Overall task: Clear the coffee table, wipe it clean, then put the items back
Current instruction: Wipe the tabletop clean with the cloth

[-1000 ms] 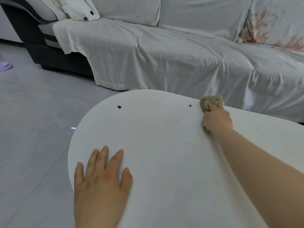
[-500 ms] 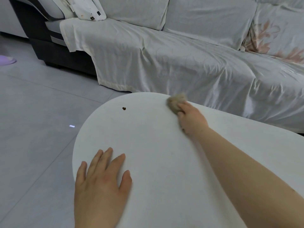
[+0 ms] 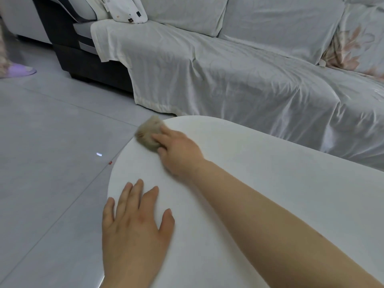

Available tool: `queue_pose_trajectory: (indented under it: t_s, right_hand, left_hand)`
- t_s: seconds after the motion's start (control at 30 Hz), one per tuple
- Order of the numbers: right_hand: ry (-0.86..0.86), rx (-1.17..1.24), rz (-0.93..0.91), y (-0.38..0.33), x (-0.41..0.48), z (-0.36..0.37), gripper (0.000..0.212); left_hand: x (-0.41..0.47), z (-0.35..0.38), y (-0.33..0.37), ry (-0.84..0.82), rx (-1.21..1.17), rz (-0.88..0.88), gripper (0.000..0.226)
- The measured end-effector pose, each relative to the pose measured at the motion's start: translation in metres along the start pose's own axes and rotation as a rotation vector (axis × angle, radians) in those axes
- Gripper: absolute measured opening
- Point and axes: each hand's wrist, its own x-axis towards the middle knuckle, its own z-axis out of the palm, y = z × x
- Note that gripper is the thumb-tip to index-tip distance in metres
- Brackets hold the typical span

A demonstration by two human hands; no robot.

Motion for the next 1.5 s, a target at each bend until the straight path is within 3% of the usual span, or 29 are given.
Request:
queue_pose_trajectory:
  t_s: [0.07,0.13,0.23,0.33,0.4,0.57,0.67,0.77,0.9,0.97,1.03,1.17,1.27,1.33,1.43,1.5]
  right_hand:
    - [-0.049,0.041,-0.067,0.003,0.001,-0.002,0.044]
    - [-0.038,0.045,-0.013,0.021,0.006,-0.013,0.043]
    - [0.052,-0.016,0.256,0.059,0.014,-0.033,0.042]
    - [0.084,-0.083,0.466,0.064,0.017,-0.033,0.044]
    - [0.112,-0.088,0.386,0.043,0.015,-0.024,0.043]
    - [-0.029,0.043,-0.113,-0.016,-0.012,0.002,0.045]
    - [-0.092,0.084,-0.170,-0.009,-0.021,-0.004,0.044]
    - [-0.035,0.078,-0.037,0.032,-0.029,-0.024,0.042]
    - [0.133,0.016,0.406,0.090,-0.047,-0.053,0.042]
    - [0.136,-0.027,0.472,0.088,-0.047,-0.049,0.044]
    - [0.158,-0.038,0.373,0.064,-0.045,-0.038,0.044]
    - [0.055,0.045,-0.075,0.001,-0.041,-0.004,0.044]
    - [-0.024,0.070,-0.151,-0.002,-0.019,-0.004,0.043]
    - [-0.007,0.039,-0.047,0.014,0.001,-0.011,0.044]
    - [0.076,-0.053,0.262,0.035,0.025,-0.023,0.044]
    - [0.096,-0.083,0.329,0.028,0.027,-0.019,0.046]
  left_hand:
    - [0.001,0.000,-0.001,0.000,-0.015,0.005,0.084]
    - [0.000,-0.002,-0.002,0.004,-0.052,0.005,0.082]
    - [0.000,-0.004,-0.006,0.020,-0.111,-0.024,0.068]
    - [0.000,-0.003,-0.009,0.021,-0.131,-0.061,0.068]
    - [0.001,-0.003,-0.008,0.012,-0.129,-0.065,0.078]
    - [0.001,-0.002,-0.007,0.023,-0.125,-0.075,0.085]
    - [0.000,-0.001,-0.008,0.038,-0.146,-0.066,0.074]
    - [0.000,-0.001,-0.011,0.052,-0.160,-0.052,0.063]
    - [-0.002,-0.001,-0.012,0.036,-0.173,-0.050,0.062]
    - [-0.002,-0.002,-0.010,0.025,-0.153,-0.053,0.067]
    - [-0.002,-0.004,-0.008,0.010,-0.149,-0.057,0.067]
    - [0.001,-0.002,-0.009,-0.009,-0.155,-0.065,0.063]
    - [0.001,-0.001,-0.012,0.006,-0.175,-0.052,0.066]
    - [0.002,-0.001,-0.011,0.037,-0.177,-0.038,0.072]
    - [0.001,0.000,-0.010,0.073,-0.171,-0.025,0.072]
    - [0.002,0.000,-0.011,0.050,-0.192,-0.045,0.076]
